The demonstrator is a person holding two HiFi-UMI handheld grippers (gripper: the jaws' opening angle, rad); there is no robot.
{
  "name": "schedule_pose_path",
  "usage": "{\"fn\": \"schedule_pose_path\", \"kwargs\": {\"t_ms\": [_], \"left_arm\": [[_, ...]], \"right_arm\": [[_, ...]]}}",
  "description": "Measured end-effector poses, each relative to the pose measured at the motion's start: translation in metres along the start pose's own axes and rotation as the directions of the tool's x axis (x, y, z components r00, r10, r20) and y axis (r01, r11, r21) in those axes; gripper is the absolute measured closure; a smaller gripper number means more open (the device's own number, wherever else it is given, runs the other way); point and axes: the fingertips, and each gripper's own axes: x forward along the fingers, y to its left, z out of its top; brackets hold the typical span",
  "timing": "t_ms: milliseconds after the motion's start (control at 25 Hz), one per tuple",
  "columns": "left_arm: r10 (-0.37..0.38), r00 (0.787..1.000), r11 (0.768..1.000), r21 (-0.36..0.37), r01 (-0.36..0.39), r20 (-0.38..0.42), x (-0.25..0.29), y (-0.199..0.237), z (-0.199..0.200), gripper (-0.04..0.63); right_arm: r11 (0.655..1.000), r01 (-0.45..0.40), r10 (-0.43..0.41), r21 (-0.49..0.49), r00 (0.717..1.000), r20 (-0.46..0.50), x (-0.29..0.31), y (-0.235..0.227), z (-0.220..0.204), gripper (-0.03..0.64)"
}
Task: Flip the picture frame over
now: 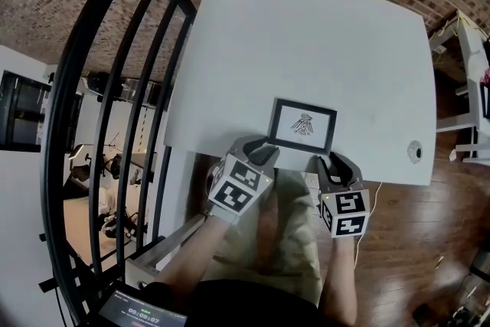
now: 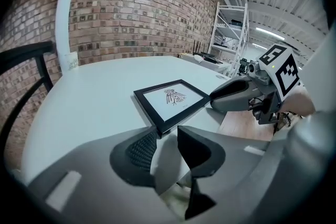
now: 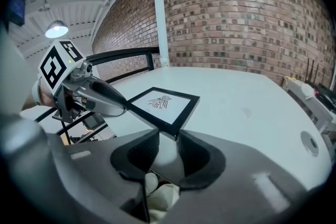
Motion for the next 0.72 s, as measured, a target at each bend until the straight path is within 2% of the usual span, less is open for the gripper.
{"fn": "schedule_pose_path", "kwargs": {"t_ms": [280,720], "left_arm": [[-0.014,1.000,1.000,-0.011,0.014,0.017,0.000,-0.003,0.000,0.462],[-0.027,0.998,0.998,-0.053,0.031,0.063,-0.012,-0.014,-0.002,0.465]], "right_arm": [[1.000,0.003,-0.003,0.007,1.000,0.013,0.000,0.001,0.001,0.492],[1.000,0.002,-0.003,0.018,0.999,0.033,-0.012,0.003,-0.001,0.489]]}}
